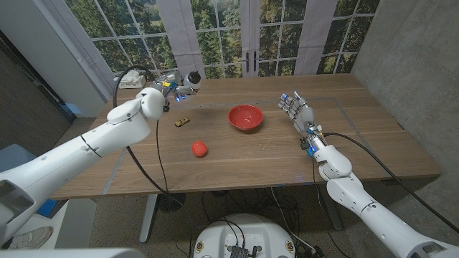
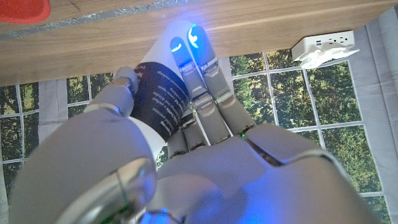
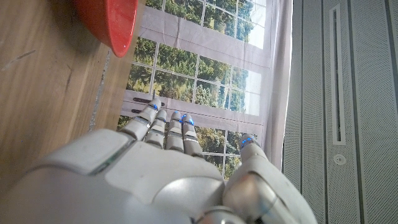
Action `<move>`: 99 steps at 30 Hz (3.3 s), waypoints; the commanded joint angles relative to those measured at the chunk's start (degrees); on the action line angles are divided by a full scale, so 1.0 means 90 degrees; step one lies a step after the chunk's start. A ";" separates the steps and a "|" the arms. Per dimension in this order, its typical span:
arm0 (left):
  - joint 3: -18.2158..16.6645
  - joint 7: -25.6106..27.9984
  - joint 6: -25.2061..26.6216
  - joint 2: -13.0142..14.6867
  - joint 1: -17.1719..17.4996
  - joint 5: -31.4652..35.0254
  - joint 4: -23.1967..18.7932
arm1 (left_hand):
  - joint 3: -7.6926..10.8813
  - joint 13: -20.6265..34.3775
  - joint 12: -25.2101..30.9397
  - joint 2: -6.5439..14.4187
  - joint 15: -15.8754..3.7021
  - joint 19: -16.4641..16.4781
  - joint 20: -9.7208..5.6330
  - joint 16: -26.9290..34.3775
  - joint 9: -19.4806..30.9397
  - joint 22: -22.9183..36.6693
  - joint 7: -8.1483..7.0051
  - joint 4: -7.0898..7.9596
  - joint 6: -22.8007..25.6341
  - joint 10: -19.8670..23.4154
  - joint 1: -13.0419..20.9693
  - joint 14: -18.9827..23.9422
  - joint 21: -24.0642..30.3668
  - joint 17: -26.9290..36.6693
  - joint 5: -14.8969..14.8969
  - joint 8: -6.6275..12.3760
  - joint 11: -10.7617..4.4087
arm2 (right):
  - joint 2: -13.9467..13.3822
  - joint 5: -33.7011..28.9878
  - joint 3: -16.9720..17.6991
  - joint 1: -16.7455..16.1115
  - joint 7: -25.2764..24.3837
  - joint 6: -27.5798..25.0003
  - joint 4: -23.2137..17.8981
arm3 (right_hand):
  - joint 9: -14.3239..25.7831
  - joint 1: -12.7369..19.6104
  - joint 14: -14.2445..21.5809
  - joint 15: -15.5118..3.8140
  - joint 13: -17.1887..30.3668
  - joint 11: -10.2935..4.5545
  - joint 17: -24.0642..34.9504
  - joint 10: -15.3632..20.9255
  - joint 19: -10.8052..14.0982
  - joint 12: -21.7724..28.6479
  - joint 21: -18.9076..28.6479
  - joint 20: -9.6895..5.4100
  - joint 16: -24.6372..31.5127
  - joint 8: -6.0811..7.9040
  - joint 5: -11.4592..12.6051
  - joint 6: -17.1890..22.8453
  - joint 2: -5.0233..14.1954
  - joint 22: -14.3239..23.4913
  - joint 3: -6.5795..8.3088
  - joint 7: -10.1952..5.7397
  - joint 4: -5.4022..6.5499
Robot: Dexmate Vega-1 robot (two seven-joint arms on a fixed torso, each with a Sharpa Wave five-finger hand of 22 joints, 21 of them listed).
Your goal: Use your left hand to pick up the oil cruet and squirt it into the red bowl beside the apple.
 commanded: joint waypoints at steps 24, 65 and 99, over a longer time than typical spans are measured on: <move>0.1728 -0.1854 -0.0166 -0.1164 -0.1684 0.3905 0.1352 | 0.0068 0.0020 -0.0044 0.0001 -0.0666 -0.0033 -0.0468 -0.0095 0.0033 0.0014 0.0479 0.0007 0.0693 0.1217 0.0060 -0.0364 0.0081 0.0024 0.0003 0.0029 -0.0469 | 0.0243 0.0282 0.0005 0.0091 0.0543 0.0473 0.0345 | 0.0008 -0.0025 0.0059 0.0021 0.0011 0.0001 -0.0005 0.0084 0.0068 0.0024 -0.0019 -0.0001 0.0029 0.0026 0.0007 0.0066 -0.0019 0.0020 0.0001 0.0004 -0.0054; 0.1877 -0.2933 -0.2090 -0.1845 -0.1577 0.8750 0.2055 | 0.0083 0.0027 -0.0090 -0.0063 -0.0672 -0.0130 -0.0482 -0.0143 0.0033 0.0019 0.0270 -0.0022 0.0736 0.1251 0.0145 -0.0310 0.0096 0.0037 -0.0006 0.0035 -0.0533 | 0.0305 0.0559 0.0130 -0.0096 0.0841 0.0762 0.0405 | 0.0008 -0.0038 0.0089 0.0016 0.0012 -0.0013 -0.0026 0.0111 0.0108 0.0022 -0.0045 0.0006 0.0038 0.0028 0.0004 0.0097 -0.0020 0.0021 0.0001 0.0003 -0.0077; 0.2381 -0.3096 -0.3683 -0.1831 -0.2027 1.0425 0.2339 | 0.0114 0.0037 -0.0134 -0.0083 -0.0677 -0.0243 -0.0483 -0.0191 0.0030 0.0033 0.0047 -0.0043 0.0721 0.1190 0.0311 -0.0347 0.0115 0.0046 -0.0019 0.0025 -0.0553 | 0.0280 0.0567 0.0148 -0.0095 0.1021 0.0889 0.0322 | 0.0009 -0.0045 0.0099 0.0015 0.0012 -0.0002 -0.0039 0.0121 0.0126 0.0020 -0.0060 0.0012 0.0040 0.0026 0.0003 0.0109 -0.0017 0.0021 0.0003 -0.0001 -0.0091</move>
